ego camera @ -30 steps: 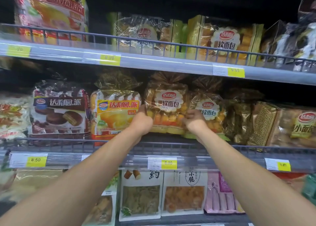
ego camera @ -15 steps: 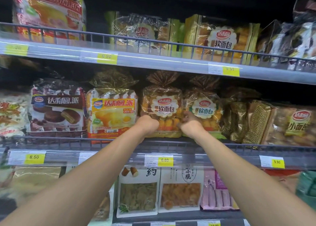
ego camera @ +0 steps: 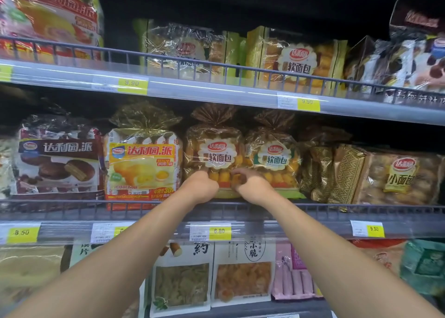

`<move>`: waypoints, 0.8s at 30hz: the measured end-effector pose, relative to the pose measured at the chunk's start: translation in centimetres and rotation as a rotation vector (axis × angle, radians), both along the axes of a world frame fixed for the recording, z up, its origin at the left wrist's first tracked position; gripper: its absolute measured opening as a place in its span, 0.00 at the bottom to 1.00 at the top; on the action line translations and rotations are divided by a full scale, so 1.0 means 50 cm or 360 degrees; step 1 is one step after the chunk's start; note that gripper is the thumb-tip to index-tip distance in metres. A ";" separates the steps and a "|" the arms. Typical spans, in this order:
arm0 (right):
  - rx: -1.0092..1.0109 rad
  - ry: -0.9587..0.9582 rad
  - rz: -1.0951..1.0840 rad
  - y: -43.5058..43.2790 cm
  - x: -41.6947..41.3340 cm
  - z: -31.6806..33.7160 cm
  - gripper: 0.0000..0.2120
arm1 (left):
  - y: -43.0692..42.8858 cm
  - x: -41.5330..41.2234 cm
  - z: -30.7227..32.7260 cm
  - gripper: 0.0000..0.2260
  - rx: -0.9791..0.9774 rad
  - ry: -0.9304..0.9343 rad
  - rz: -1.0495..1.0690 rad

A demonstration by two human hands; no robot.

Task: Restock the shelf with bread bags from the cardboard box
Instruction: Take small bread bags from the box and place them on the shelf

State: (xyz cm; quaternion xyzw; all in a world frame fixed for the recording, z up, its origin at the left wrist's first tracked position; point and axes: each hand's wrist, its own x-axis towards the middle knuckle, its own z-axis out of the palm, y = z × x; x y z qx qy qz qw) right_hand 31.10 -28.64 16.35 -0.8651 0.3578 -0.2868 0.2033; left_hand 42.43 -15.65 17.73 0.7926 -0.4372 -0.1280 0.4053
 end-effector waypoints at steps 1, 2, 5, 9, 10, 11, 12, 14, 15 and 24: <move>-0.0011 0.0010 0.0007 -0.001 0.002 -0.001 0.22 | 0.004 0.003 0.001 0.26 0.0002 -0.0013 -0.0029; -0.0015 0.0016 0.0011 -0.002 0.003 -0.003 0.22 | 0.008 0.005 0.003 0.27 0.0015 -0.0029 -0.0043; -0.0064 0.0060 0.0027 -0.003 -0.002 -0.007 0.23 | 0.017 0.011 0.002 0.26 0.0042 -0.0133 -0.0058; -0.0171 0.0145 0.0035 0.008 -0.043 0.000 0.25 | 0.032 -0.009 -0.009 0.26 0.0018 -0.0519 -0.0077; -0.0250 0.0158 0.0029 0.011 -0.062 0.002 0.25 | 0.037 -0.020 -0.012 0.27 -0.0017 -0.0642 -0.0104; -0.0347 0.0161 0.0020 0.014 -0.086 0.003 0.25 | 0.042 -0.035 -0.014 0.28 -0.0063 -0.0772 -0.0149; -0.0421 0.0150 0.0015 0.021 -0.117 0.004 0.24 | 0.048 -0.054 -0.018 0.29 -0.0118 -0.0893 -0.0206; -0.0492 0.0137 0.0022 0.041 -0.192 0.005 0.23 | 0.060 -0.099 -0.026 0.29 -0.0212 -0.1045 -0.0317; -0.0528 0.0161 0.0016 0.053 -0.237 0.004 0.24 | 0.062 -0.126 -0.033 0.29 -0.0254 -0.1087 -0.0379; -0.0387 0.0569 -0.0428 0.170 -0.720 -0.078 0.27 | 0.026 -0.412 -0.203 0.32 -0.0399 -0.1088 -0.1190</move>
